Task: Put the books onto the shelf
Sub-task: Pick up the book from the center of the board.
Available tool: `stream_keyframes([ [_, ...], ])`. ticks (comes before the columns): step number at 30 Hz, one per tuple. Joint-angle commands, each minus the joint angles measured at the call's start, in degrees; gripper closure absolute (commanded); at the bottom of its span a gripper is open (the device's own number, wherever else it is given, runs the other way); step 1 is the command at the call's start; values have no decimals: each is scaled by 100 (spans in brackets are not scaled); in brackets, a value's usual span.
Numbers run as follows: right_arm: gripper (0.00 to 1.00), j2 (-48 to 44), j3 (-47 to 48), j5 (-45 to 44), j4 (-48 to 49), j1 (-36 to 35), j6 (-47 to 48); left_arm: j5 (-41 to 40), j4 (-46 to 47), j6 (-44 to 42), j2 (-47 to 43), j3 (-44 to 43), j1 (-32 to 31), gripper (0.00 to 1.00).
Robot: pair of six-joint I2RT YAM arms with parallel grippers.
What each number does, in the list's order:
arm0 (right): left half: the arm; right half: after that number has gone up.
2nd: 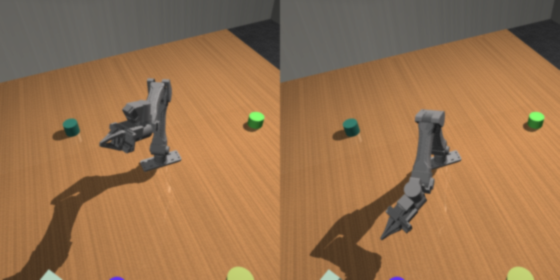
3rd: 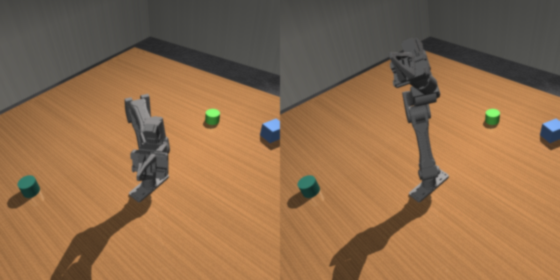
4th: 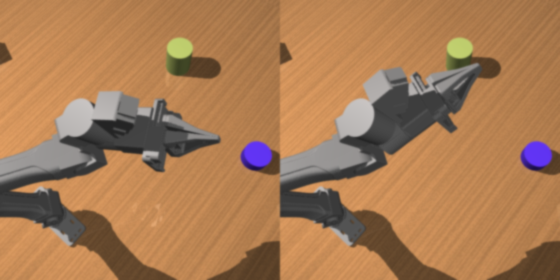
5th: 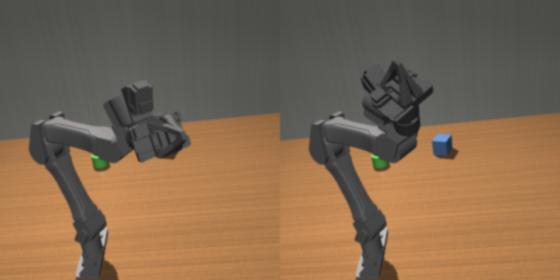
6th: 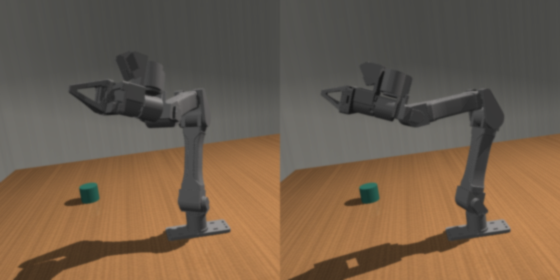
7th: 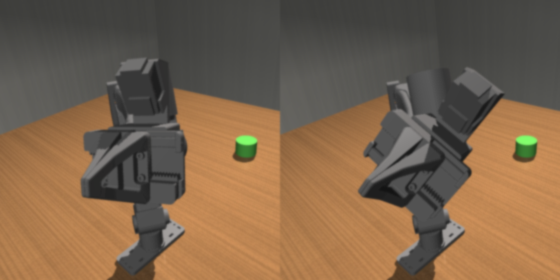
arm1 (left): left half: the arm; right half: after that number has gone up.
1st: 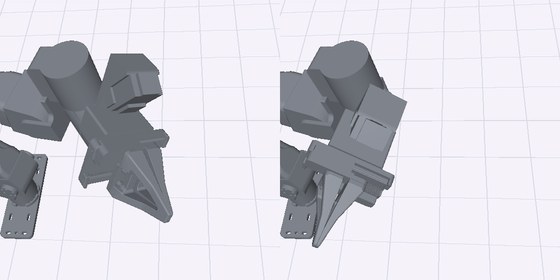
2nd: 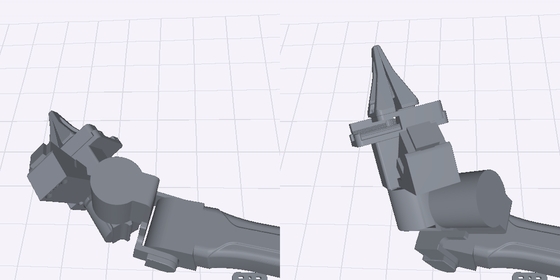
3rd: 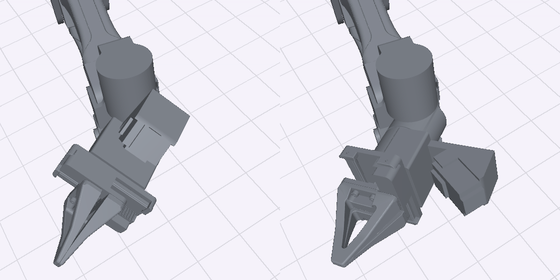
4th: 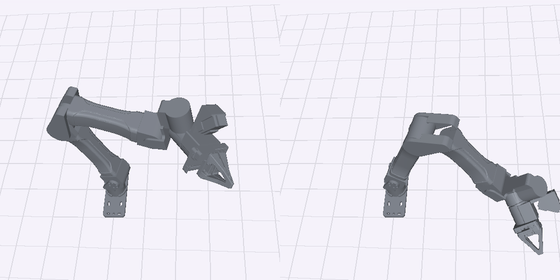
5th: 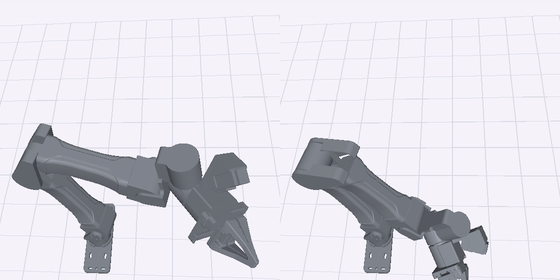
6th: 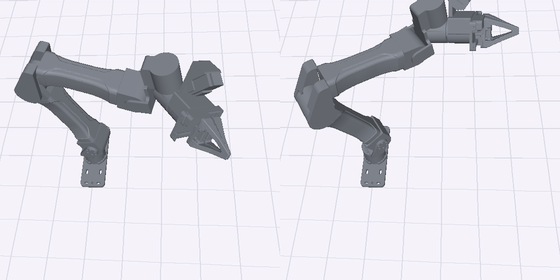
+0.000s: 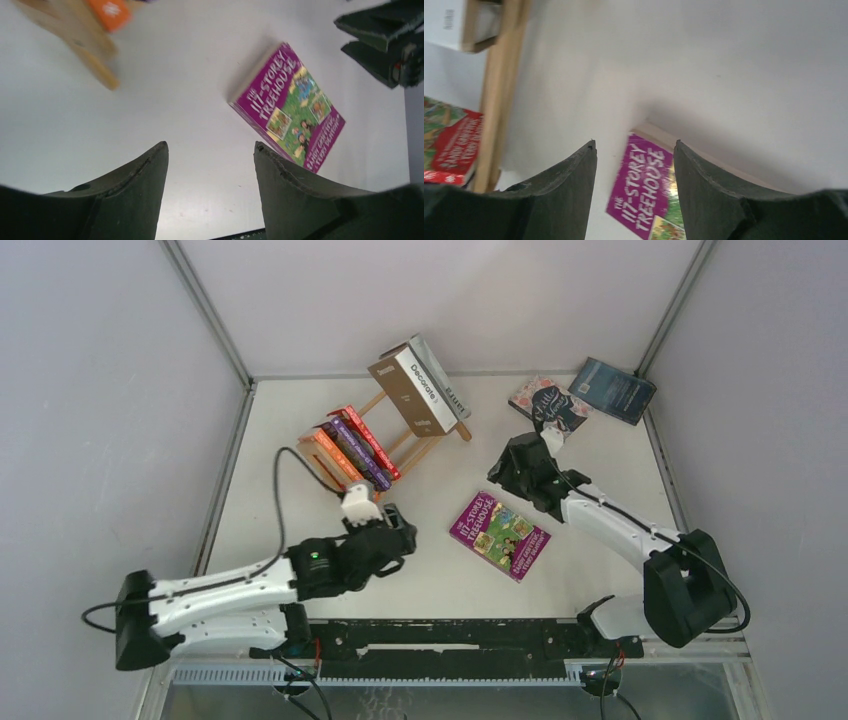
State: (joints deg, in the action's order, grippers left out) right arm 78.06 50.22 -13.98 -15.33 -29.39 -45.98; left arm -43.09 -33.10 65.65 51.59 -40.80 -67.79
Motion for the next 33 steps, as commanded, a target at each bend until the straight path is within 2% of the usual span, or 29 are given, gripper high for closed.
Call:
stream_keyframes([
  [1,36,-150,-156,171,-497,317,324,502,1283,-274,977,-403,-316,32],
  [7,36,-35,-383,575,-747,862,579,1235,2388,-574,2362,-860,-467,32],
  [17,36,305,-434,990,-807,1407,917,1549,3034,-450,3834,-1502,-514,22],
  [24,36,513,-434,1308,-612,1686,1037,1932,3456,26,4354,-1417,-518,19],
  [33,35,958,-381,1621,-655,1796,1217,2008,3953,355,5025,-1427,-500,16],
])
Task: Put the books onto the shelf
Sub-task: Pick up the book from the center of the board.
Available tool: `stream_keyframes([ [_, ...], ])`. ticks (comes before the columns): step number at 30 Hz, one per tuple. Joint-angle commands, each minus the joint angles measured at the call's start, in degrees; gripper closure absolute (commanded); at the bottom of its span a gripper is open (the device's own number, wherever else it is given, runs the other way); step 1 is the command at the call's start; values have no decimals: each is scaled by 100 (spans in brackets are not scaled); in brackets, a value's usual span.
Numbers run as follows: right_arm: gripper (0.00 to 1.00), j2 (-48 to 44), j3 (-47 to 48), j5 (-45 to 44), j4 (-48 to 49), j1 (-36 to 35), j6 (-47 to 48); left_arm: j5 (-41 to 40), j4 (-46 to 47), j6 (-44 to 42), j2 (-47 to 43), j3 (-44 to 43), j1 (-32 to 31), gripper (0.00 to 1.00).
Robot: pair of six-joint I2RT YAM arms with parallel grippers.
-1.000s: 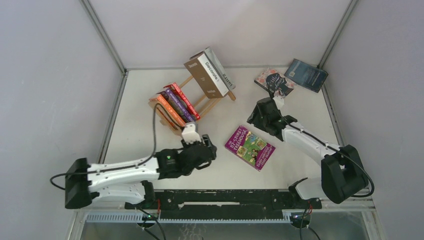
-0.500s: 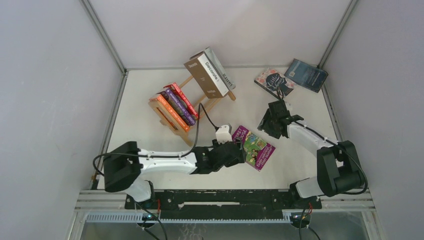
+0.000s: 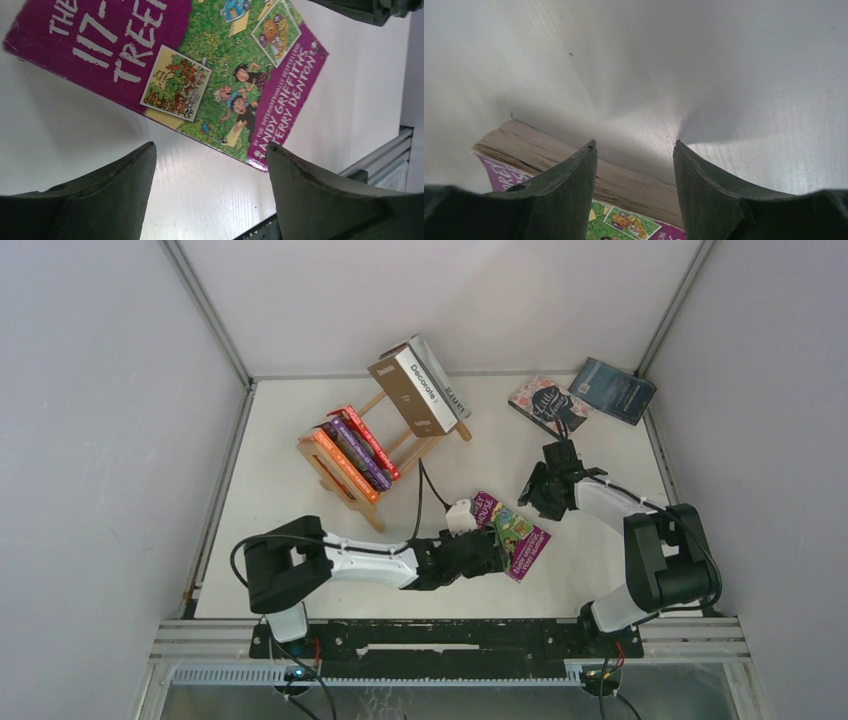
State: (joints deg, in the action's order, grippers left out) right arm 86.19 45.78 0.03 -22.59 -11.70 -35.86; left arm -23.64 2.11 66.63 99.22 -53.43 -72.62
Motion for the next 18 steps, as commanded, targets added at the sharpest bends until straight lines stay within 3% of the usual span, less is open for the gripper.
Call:
stream_keyframes([
  [1,35,189,63,251,40,26,219,90,486,305,337,-162,-6,15],
  [18,36,335,-54,1663,-577,-602,-78,-154,265,1615,904,157,-43,8],
])
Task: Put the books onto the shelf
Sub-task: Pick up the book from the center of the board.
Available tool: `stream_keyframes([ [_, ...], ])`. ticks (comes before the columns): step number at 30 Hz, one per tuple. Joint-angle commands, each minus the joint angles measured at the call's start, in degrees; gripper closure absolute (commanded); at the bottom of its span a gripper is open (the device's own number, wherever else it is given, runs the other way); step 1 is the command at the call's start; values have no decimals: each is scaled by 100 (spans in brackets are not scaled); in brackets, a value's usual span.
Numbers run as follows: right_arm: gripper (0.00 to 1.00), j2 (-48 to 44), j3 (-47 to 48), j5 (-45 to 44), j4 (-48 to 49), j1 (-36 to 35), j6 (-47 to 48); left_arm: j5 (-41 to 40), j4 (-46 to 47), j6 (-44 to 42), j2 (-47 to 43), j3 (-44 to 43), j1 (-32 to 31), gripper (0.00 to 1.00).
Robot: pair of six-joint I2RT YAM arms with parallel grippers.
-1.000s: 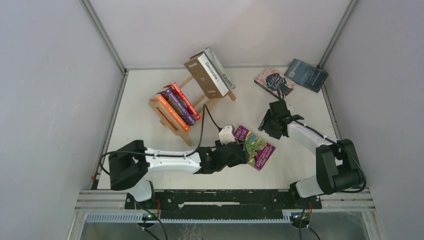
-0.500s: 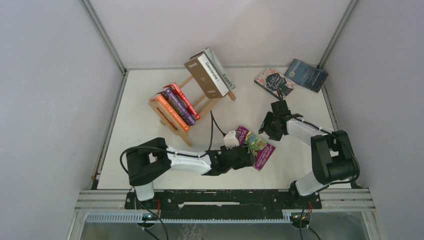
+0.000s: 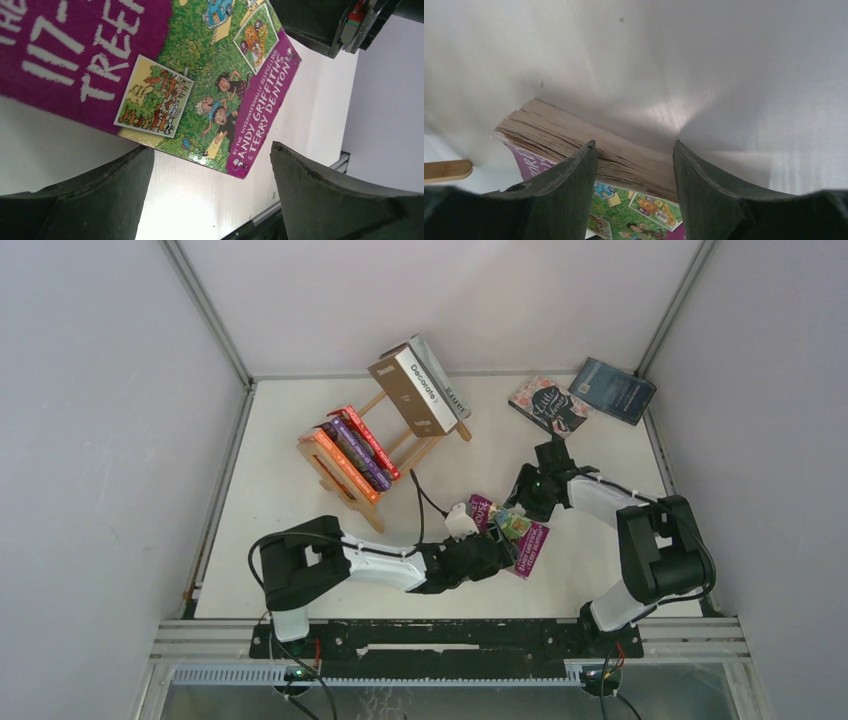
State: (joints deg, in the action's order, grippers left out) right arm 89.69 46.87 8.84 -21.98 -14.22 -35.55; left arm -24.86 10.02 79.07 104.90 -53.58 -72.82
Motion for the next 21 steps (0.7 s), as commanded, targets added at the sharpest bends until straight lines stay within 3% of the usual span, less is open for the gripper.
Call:
stream_keyframes([
  [1,36,-93,-169,827,-701,-426,-148,-66,-548,397,291,195,-24,8],
  [8,36,-798,-341,925,-1054,-895,-286,-479,-1368,473,-93,243,4,6],
  [21,36,-1751,-974,1009,-1483,-1143,-148,-873,-2214,651,-701,524,175,4],
])
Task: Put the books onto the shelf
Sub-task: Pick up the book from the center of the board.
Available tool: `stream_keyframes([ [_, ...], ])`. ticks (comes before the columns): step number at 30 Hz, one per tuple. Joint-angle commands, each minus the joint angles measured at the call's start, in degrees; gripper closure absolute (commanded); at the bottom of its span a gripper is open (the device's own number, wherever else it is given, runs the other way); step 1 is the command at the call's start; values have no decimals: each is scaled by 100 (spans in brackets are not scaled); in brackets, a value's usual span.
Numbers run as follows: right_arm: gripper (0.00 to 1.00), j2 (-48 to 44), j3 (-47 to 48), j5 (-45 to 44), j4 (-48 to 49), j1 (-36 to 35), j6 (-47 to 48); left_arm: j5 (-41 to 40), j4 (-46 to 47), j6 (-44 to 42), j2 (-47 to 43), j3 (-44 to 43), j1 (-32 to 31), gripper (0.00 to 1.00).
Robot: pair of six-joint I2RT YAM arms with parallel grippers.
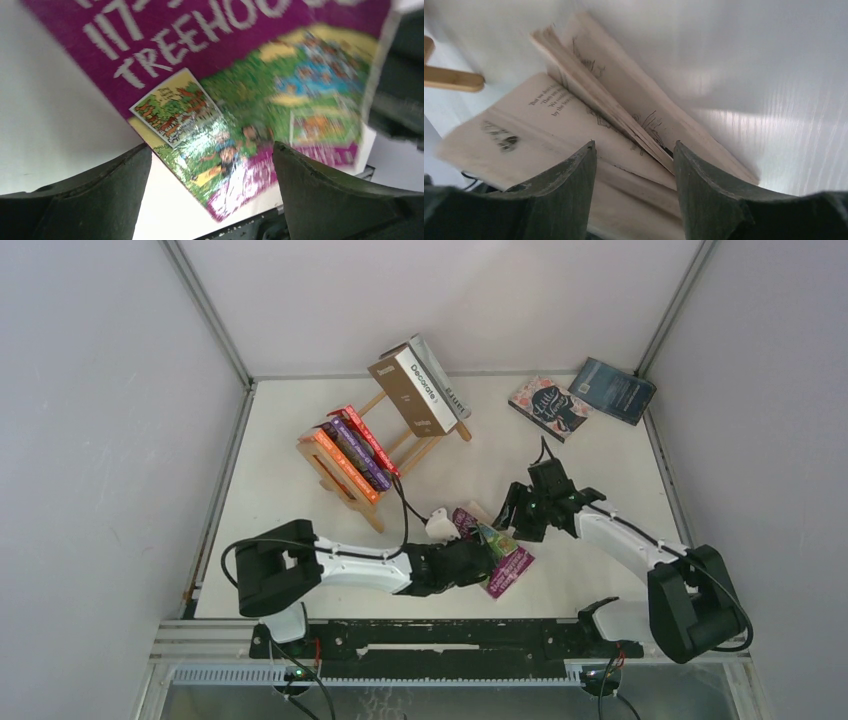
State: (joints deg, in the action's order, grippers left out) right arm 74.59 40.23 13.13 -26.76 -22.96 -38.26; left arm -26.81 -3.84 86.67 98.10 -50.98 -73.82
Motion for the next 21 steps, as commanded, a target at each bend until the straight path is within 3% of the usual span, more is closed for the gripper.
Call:
stream_keyframes([
  [1,36,-314,-333,586,-1025,-288,146,-685,-851,-115,-46,272,298,4],
  [9,36,-779,-591,610,-1082,-310,196,-677,-926,-156,-90,282,367,4],
  [21,37,-1460,-761,1046,-1017,279,39,-457,-860,-267,51,258,404,4],
])
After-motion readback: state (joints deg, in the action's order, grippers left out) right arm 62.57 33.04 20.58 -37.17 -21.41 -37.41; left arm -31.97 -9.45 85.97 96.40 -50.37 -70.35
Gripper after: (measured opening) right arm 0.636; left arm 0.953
